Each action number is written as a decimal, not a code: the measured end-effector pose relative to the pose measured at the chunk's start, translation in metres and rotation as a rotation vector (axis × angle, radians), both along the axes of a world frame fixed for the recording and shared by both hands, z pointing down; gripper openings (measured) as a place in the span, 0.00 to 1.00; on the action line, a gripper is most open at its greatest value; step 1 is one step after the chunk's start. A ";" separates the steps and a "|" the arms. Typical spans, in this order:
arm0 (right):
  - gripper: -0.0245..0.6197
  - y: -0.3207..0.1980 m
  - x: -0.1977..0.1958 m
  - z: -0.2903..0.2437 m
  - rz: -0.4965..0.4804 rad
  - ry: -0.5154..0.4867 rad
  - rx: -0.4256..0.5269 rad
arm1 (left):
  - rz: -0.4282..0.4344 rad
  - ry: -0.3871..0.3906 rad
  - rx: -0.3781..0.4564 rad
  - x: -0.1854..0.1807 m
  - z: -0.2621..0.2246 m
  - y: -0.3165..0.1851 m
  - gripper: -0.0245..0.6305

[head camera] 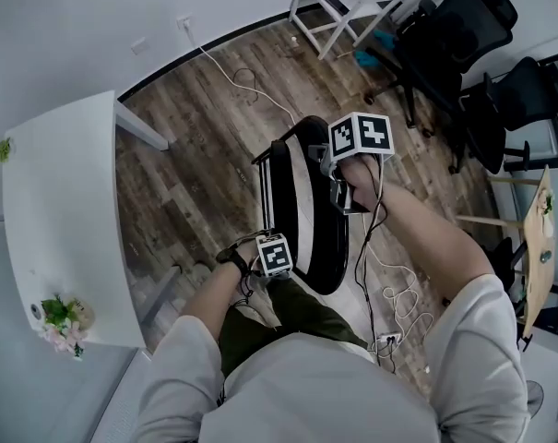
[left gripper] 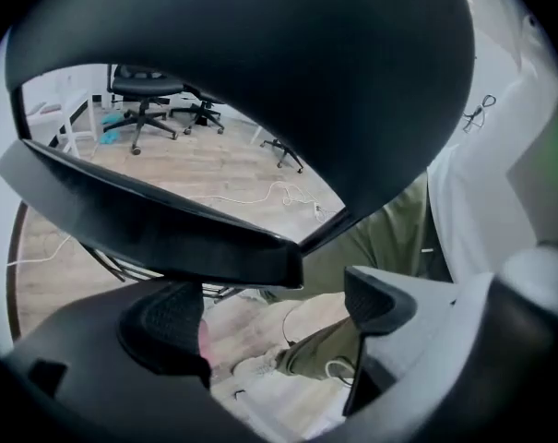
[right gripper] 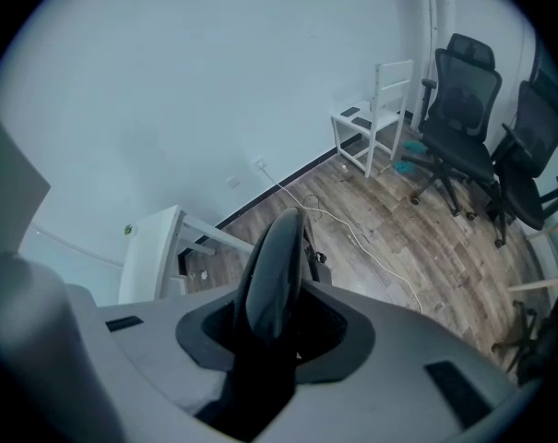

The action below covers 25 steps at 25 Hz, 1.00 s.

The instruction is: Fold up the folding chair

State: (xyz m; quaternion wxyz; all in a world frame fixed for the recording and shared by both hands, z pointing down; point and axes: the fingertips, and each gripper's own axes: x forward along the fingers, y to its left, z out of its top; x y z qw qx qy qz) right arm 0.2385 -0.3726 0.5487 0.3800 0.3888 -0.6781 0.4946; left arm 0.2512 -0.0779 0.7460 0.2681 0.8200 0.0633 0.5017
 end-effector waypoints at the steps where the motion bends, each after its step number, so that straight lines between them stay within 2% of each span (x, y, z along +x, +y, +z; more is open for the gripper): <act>1: 0.23 0.000 0.000 0.000 0.002 0.000 -0.002 | 0.012 -0.003 -0.005 0.003 -0.001 0.001 0.75; 6: 0.23 0.001 0.004 0.000 0.008 0.001 -0.007 | 0.066 -0.013 0.007 0.011 -0.002 0.001 0.74; 9: 0.23 0.000 0.008 0.000 0.005 0.003 -0.009 | 0.056 -0.007 0.003 0.015 -0.002 0.000 0.74; 13: 0.23 0.000 0.013 0.001 0.003 0.004 -0.017 | -0.029 -0.013 0.031 0.020 -0.001 -0.002 0.75; 17: 0.23 0.000 0.008 0.002 0.003 0.004 -0.020 | -0.221 -0.005 0.091 0.003 -0.018 -0.010 0.75; 18: 0.23 0.001 0.006 0.002 0.002 0.006 -0.021 | -0.273 0.011 0.121 -0.004 -0.030 -0.011 0.75; 20: 0.23 0.002 0.005 0.002 0.001 0.009 -0.026 | -0.351 0.037 0.236 -0.015 -0.064 -0.011 0.75; 22: 0.23 0.001 0.005 0.001 0.001 0.012 -0.030 | -0.406 0.064 0.389 -0.012 -0.106 -0.013 0.75; 25: 0.23 0.001 0.004 0.001 0.001 0.014 -0.035 | -0.440 0.104 0.628 0.009 -0.159 -0.012 0.75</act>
